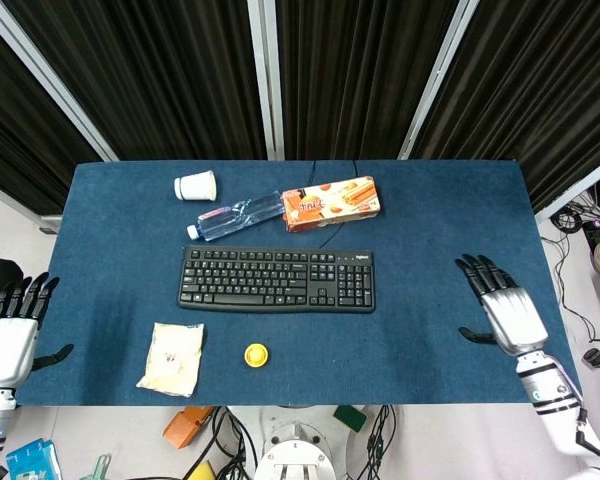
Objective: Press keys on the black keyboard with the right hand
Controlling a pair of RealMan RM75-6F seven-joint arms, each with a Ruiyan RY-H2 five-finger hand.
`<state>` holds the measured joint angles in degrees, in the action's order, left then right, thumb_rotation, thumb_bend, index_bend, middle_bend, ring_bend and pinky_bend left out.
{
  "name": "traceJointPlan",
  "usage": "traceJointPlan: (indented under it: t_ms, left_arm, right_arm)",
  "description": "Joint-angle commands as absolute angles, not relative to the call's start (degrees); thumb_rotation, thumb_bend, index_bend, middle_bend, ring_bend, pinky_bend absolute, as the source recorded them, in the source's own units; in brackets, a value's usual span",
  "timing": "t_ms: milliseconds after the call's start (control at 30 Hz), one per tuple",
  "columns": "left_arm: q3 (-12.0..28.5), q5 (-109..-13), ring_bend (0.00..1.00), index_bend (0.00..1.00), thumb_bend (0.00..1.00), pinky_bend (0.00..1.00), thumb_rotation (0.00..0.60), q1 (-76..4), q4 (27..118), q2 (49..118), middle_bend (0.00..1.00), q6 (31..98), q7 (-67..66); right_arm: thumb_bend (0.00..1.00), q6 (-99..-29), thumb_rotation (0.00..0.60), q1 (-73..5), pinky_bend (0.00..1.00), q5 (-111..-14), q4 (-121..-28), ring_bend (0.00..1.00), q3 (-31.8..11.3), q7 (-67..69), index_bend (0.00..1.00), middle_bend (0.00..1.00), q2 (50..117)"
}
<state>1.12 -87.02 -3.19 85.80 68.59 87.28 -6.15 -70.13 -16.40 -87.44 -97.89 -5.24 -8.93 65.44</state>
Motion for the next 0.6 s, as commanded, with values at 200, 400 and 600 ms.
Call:
traceJointPlan:
  t_ms: [200, 400, 600]
  left_arm:
    - [0.9, -87.0, 0.00, 0.02, 0.04, 0.00, 0.600, -2.8, 85.9, 68.3, 0.00, 87.6, -6.2]
    - [0.8, -86.6, 0.00, 0.02, 0.04, 0.00, 0.600, -2.4, 85.5, 68.4, 0.00, 87.6, -5.8]
    - [0.8, -85.9, 0.00, 0.02, 0.04, 0.00, 0.600, -2.1, 84.5, 68.9, 0.00, 87.3, -5.0]
  right_arm:
    - [0.26, -50.2, 0.600, -29.9, 0.85, -74.3, -101.7, 0.82, -8.8, -19.8, 0.01, 0.67, 71.3]
    - [0.76, -44.3, 0.600, -35.6, 1.00, -66.8, -99.4, 1.00, -9.6, -22.3, 0.14, 0.91, 75.8]
    - [0.92, -41.2, 0.557, -40.2, 1.00, -59.6, -95.9, 1.00, -8.6, -25.1, 0.19, 0.94, 80.3]
